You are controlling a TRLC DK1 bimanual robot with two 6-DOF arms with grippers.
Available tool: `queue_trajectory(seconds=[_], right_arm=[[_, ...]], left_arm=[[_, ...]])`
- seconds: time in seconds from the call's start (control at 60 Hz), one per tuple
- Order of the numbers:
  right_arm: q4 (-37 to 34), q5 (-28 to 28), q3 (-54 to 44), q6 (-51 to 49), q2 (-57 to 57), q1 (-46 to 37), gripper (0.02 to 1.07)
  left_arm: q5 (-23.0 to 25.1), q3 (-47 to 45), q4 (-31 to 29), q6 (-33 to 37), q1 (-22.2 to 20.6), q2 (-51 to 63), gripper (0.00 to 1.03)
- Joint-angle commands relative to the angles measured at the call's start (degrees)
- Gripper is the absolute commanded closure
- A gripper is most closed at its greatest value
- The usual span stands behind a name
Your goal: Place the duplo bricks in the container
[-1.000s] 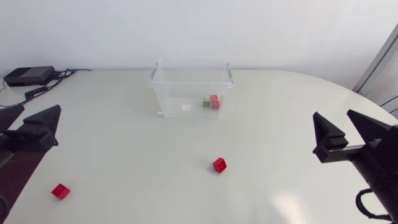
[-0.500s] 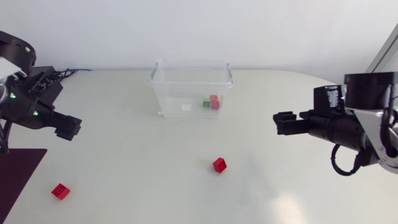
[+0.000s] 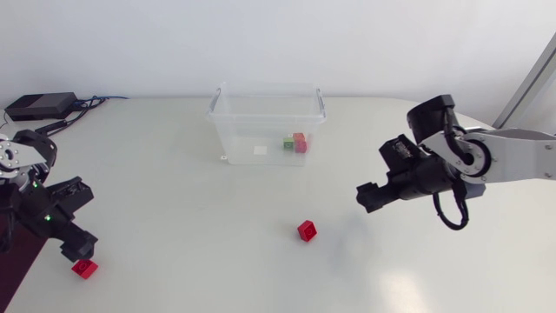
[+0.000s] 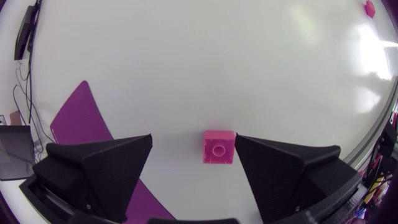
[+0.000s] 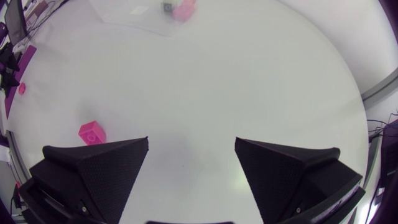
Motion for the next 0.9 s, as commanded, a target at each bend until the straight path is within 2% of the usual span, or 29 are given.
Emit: queue_trajectory(seconds=[0.0,0.083,0.233,0.317,0.45,0.533,0.6,0.667,0.733,0.75,0.883], right_arm=[[-1.2,-0.8,0.8,-1.9,1.9,1.1,0.06],[-1.2,-1.2,0.6,-2.3,2.7,2.0,0.07],[-0.9,-3.0,0.7,-2.6,5.5,3.4,0.07],[-0.8,-3.0,1.0,-2.7,6.7,5.3,0.07],[-0.5,-1.7,2.3,-2.5,8.4,9.1,0.07],[-0.7,-0.5,3.2,-1.7,9.4,12.0,0.07],[-0.8,0.0,3.7,-0.7,9.8,14.2,0.07],[-0.9,0.0,4.4,0.6,10.1,16.5,0.09],[-1.3,0.0,5.0,1.7,10.6,18.5,0.1],[-1.3,0.0,5.4,2.5,10.8,19.2,0.1],[-1.5,0.2,6.8,5.1,12.9,21.9,0.13]], left_arm=[[0.7,-3.4,-0.6,5.5,0.9,0.1,0.12],[0.8,-4.2,-0.6,7.5,2.0,0.4,0.12],[2.0,-5.2,-0.9,9.3,3.5,3.0,0.26],[3.5,-5.0,-0.8,10.3,4.2,4.2,0.28],[4.7,-4.4,-0.8,10.2,4.2,6.2,0.44],[5.1,-4.8,-0.8,10.7,4.2,6.8,0.47],[7.2,-4.7,-1.0,11.0,4.3,7.3,0.54],[10.0,-3.7,-1.6,11.0,4.5,8.2,0.65],[12.9,-1.9,-4.0,10.8,4.9,10.1,0.78],[14.8,-0.4,-6.0,10.8,4.9,11.3,0.8],[17.6,2.1,-7.9,10.6,4.4,10.8,0.81]])
